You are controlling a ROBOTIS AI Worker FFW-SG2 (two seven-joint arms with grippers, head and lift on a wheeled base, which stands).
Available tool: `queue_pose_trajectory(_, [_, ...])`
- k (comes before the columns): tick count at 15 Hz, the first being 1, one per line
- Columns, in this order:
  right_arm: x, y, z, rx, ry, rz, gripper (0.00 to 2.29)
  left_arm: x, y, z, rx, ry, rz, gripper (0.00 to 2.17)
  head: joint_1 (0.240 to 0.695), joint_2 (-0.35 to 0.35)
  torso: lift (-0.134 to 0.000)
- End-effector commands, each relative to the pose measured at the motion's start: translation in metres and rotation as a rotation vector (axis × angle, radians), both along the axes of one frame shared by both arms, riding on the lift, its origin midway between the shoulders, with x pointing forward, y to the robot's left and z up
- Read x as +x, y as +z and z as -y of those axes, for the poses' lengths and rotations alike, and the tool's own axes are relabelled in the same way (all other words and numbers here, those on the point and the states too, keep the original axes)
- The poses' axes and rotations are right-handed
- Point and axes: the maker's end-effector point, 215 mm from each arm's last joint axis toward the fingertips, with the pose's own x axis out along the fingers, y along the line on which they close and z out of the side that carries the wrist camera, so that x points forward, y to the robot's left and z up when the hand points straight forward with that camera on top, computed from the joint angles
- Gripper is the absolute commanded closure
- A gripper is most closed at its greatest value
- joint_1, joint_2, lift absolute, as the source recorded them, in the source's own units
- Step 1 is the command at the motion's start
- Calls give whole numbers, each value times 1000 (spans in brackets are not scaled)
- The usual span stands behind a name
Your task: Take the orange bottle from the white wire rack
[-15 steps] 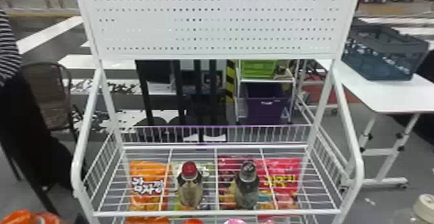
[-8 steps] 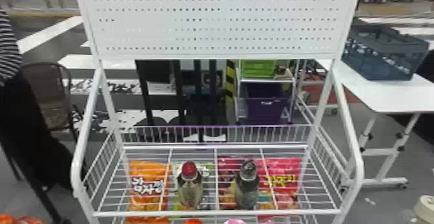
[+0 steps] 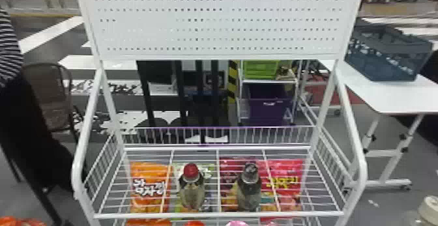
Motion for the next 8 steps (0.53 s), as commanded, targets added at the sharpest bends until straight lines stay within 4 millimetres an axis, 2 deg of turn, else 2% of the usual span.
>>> queue_pose_trajectory(1, [0, 0, 0, -1, -1, 0, 1160, 1, -2, 0, 0, 1, -3, 2091, 499, 0, 0])
queue_pose_trajectory(8, [-1, 1, 2, -5, -3, 0, 1160, 3, 0, 1, -1, -3, -2, 2091, 499, 0, 0])
